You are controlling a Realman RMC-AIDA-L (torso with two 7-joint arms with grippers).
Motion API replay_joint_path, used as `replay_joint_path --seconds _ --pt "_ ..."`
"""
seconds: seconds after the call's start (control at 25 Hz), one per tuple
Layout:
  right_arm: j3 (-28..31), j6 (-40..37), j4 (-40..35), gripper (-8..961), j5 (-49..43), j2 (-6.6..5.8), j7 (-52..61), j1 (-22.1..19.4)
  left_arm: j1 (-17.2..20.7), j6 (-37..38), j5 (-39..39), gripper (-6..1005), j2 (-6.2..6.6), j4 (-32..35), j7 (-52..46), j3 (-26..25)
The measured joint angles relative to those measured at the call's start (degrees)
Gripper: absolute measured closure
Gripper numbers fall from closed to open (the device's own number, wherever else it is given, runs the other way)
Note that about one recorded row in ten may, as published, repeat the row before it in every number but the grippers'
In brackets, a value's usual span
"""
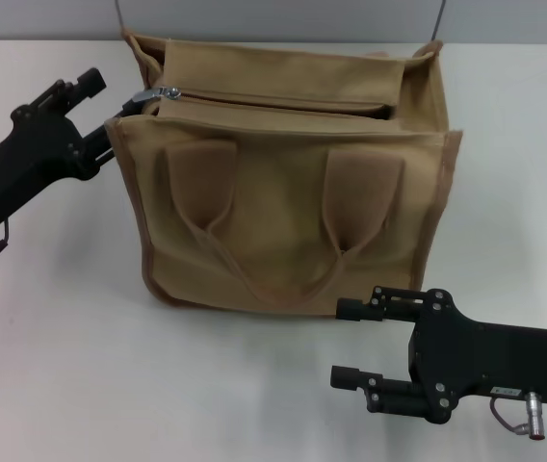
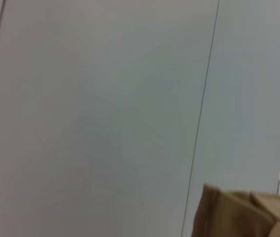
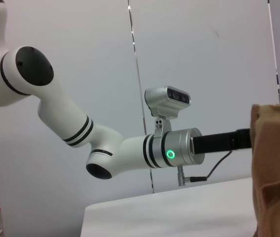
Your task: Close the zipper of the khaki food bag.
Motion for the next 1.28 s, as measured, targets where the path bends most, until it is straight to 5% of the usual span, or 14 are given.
replay_joint_path --seconds 0.32,0.72,0.92,1.28 --pt "0.0 1.0 0.0 312 0.5 0.00 0.0 0.9 -0.9 2.4 -1.0 319 -0.08 0.0 -0.1 0.8" --pt "0.0 1.9 0.0 312 1.5 0.00 0.0 1.1 2.9 1.6 -0.5 330 0.48 9.7 -5.5 8.2" --pt "-0.1 1.9 0.9 312 2.1 0.03 0.0 1.6 4.4 -1.1 -0.5 336 0.21 17.5 -7.3 21.0" --pt "0.0 1.8 3.5 312 2.2 0.14 0.0 2.4 2.4 -4.0 -9.4 346 -0.22 13.4 -8.4 21.2"
